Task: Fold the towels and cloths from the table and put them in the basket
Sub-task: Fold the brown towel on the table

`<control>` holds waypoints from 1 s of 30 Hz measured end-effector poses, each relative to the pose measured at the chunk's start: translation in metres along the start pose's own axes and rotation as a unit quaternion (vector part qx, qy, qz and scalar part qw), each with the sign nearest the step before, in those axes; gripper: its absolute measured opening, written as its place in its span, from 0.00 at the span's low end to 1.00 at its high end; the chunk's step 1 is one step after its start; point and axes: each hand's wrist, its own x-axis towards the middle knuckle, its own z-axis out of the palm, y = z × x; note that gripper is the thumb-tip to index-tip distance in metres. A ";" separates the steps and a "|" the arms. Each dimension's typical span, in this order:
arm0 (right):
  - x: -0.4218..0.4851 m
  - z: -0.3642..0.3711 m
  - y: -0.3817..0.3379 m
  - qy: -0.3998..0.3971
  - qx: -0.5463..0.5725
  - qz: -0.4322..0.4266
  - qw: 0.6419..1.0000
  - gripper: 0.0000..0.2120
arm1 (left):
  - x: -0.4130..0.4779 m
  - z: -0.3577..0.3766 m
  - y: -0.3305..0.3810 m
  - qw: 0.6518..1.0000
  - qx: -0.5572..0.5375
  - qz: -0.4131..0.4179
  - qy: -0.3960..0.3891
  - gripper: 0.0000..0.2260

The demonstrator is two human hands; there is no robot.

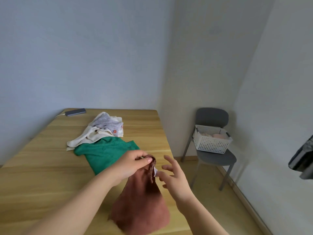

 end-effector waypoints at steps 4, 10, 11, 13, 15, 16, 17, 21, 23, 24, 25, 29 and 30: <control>-0.023 -0.017 -0.014 -0.078 0.004 -0.023 0.997 0.15 | -0.011 0.022 0.011 0.997 0.072 0.013 0.012 0.10; -0.028 -0.021 -0.019 -0.070 -0.036 -0.048 0.996 0.08 | -0.020 0.037 0.029 0.999 0.025 0.000 0.039 0.08; -0.026 -0.021 -0.019 -0.055 -0.044 -0.055 0.996 0.06 | -0.022 0.038 0.030 0.999 0.004 -0.004 0.039 0.08; -0.022 -0.020 -0.018 -0.038 -0.043 -0.057 0.997 0.07 | -0.025 0.035 0.029 0.999 -0.017 -0.009 0.038 0.07; -0.020 -0.019 -0.020 -0.030 -0.031 -0.044 0.998 0.08 | -0.026 0.030 0.025 0.999 -0.004 -0.016 0.032 0.04; -0.018 -0.018 -0.021 -0.023 -0.021 -0.039 0.999 0.08 | -0.027 0.027 0.023 0.999 0.007 -0.020 0.025 0.04; -0.016 -0.017 -0.022 -0.014 -0.008 -0.037 0.999 0.09 | -0.027 0.024 0.020 0.999 0.017 -0.023 0.018 0.06; -0.009 -0.013 -0.027 0.028 0.027 -0.033 0.999 0.10 | -0.028 0.011 0.017 0.996 0.082 -0.030 0.021 0.12; -0.006 -0.012 -0.027 0.056 0.024 -0.032 0.998 0.10 | -0.027 0.005 0.013 0.993 0.110 -0.017 0.041 0.12; -0.005 -0.013 -0.027 0.066 0.029 -0.029 0.997 0.10 | -0.026 0.002 0.010 0.992 0.112 -0.014 0.049 0.12; -0.003 -0.014 -0.028 0.077 0.038 -0.025 0.996 0.09 | -0.025 -0.001 0.006 0.992 0.110 -0.015 0.053 0.12; 0.001 -0.014 -0.033 0.098 0.132 -0.004 0.986 0.09 | -0.023 -0.009 -0.009 0.986 0.149 -0.030 0.062 0.08; 0.002 -0.013 -0.034 0.099 0.159 0.002 0.982 0.09 | -0.022 -0.010 -0.012 0.983 0.165 -0.035 0.071 0.06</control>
